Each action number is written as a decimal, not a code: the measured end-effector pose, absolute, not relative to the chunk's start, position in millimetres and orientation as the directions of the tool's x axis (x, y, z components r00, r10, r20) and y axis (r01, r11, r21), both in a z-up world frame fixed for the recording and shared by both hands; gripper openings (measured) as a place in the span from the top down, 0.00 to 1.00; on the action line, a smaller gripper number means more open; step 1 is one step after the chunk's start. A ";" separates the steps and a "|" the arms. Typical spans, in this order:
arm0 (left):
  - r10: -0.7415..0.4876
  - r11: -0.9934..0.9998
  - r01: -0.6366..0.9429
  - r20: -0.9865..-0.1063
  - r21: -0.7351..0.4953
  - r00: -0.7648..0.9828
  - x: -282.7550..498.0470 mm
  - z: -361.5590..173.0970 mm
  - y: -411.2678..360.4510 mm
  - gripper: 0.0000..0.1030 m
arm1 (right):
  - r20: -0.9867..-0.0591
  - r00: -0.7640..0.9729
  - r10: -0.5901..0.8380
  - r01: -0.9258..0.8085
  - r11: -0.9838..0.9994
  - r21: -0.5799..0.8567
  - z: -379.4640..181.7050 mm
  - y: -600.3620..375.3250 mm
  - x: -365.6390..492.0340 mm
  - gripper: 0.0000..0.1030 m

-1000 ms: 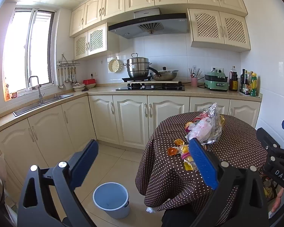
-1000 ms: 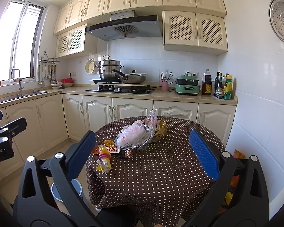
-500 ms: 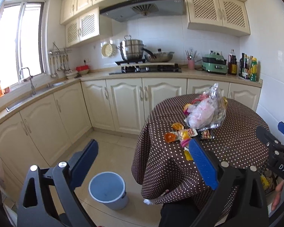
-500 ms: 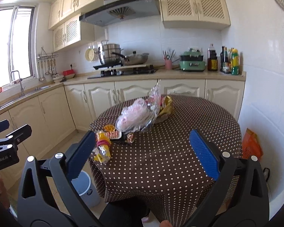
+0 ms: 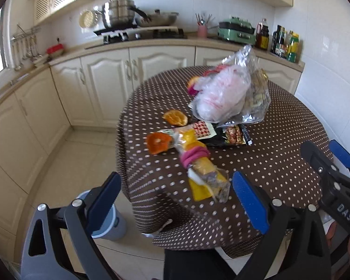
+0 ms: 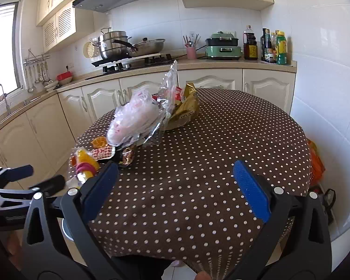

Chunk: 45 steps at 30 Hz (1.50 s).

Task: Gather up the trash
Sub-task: 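Grasp the yellow snack wrapper with the left tool while the right tool grasps the clear pink-filled bag, then carry the yellow wrapper and the clear bag over the blue bucket with both tools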

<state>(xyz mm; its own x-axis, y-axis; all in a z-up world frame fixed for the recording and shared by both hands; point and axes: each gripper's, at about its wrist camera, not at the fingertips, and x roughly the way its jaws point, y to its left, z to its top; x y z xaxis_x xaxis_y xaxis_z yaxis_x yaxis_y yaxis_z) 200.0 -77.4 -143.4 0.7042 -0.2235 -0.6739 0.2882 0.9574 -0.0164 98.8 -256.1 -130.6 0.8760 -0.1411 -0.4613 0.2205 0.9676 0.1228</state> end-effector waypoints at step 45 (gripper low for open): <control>-0.193 0.980 0.135 -0.564 -0.144 0.803 263.8 -128.0 41.9 0.66 | -0.610 0.790 -0.050 0.196 0.965 0.176 -118.1 -225.8 281.0 0.58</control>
<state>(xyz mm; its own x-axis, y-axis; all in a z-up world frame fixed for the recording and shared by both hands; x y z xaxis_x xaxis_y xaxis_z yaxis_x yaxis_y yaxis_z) 263.8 41.9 -128.0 0.8028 -0.1934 -0.5640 0.1351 0.9803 -0.1437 281.0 -225.8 -118.1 0.7905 -0.0496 -0.6105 0.1964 0.9646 0.1759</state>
